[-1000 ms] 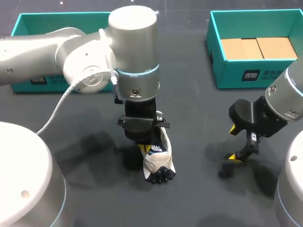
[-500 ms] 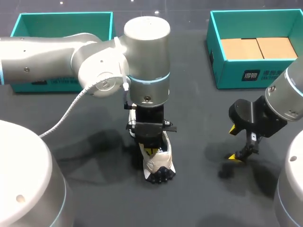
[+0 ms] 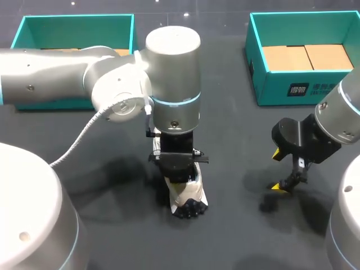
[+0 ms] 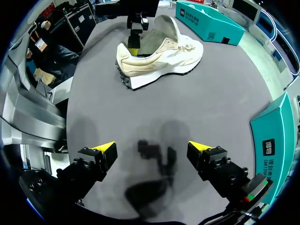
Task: Take the shoe out of the shoebox, open the shoe tongue, remove and reinsert the insole, then place the shoe into the shoebox
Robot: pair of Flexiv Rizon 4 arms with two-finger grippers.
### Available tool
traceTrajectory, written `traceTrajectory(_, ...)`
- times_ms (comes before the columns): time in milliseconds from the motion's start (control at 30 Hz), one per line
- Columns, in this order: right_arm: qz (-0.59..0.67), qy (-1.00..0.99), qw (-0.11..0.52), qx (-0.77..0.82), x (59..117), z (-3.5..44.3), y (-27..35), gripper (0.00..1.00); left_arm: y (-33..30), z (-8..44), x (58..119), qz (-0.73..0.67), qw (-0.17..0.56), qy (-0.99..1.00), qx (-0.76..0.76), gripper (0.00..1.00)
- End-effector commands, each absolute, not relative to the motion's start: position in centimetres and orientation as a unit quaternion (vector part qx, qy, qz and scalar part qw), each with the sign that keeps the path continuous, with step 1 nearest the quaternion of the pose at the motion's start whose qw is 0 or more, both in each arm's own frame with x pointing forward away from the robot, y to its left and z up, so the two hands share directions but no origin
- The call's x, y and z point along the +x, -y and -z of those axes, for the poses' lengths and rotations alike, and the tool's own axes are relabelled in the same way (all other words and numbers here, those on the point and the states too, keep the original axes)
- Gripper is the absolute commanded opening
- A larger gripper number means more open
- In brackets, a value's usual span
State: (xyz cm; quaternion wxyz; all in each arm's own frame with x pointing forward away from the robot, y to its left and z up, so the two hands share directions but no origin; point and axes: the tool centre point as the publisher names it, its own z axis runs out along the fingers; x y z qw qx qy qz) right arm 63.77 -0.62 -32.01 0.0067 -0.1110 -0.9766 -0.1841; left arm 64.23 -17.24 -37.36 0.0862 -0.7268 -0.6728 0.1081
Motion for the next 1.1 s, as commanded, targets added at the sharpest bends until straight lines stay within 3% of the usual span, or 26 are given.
traceTrajectory(33, 0.184, 0.977, 0.005, -0.111, 63.6, 32.0, 0.7, 1.0, 18.4, 40.4, 64.5, -0.107, 0.098, 0.673, -0.725, 0.0)
traceTrajectory(233, 0.184, 0.977, 0.005, -0.111, 63.6, 32.0, 0.7, 1.0, 17.7, 40.6, 65.3, -0.083, 0.087, 0.688, -0.715, 0.0)
traceTrajectory(567, 0.184, 0.977, 0.005, -0.111, 63.6, 32.0, 0.7, 1.0, 18.2, 36.4, 64.9, -0.081, 0.017, 0.693, -0.716, 0.0)
traceTrajectory(1100, 0.184, 0.977, 0.005, -0.111, 63.6, 32.0, 0.7, 1.0, 18.8, 41.4, 65.5, -0.05, 0.036, 0.71, -0.701, 0.0)
